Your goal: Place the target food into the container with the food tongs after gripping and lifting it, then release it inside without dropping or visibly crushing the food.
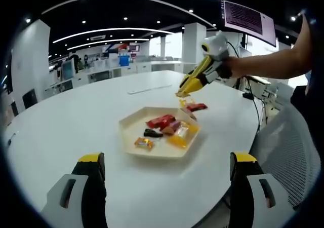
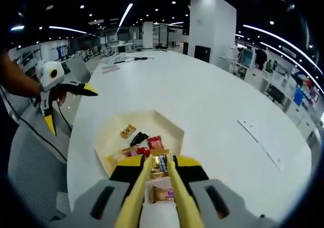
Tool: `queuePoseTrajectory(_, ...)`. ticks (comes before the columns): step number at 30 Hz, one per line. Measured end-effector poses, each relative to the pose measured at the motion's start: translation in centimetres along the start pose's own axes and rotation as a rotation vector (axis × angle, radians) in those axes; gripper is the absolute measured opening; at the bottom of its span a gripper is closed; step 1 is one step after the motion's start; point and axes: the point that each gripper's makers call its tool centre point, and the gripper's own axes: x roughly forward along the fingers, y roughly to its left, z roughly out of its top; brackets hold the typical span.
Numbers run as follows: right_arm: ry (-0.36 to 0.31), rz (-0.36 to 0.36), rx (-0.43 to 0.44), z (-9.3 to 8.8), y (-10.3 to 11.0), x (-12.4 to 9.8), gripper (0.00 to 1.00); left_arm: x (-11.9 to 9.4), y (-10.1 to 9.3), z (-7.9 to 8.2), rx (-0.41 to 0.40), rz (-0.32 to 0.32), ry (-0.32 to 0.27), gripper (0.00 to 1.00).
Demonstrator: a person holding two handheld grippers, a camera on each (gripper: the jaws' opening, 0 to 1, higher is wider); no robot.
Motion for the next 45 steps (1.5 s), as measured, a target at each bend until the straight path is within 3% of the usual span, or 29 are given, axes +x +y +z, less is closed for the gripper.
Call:
queuePoseTrajectory(32, -0.019, 0.1, -0.078, 4.9, 5.8, 3.9, 0.21, -0.1, 0.2, 0.2, 0.0, 0.009, -0.009, 0.99)
queuePoseTrajectory(39, -0.021, 0.111, -0.088, 5.0, 7.5, 4.8, 0.22, -0.1, 0.1, 0.4, 0.009, 0.01, -0.011, 0.99)
queuePoseTrajectory(45, -0.02, 0.107, -0.09, 4.7, 7.3, 5.2, 0.23, -0.2, 0.1, 0.5, 0.006, 0.011, -0.019, 0.99)
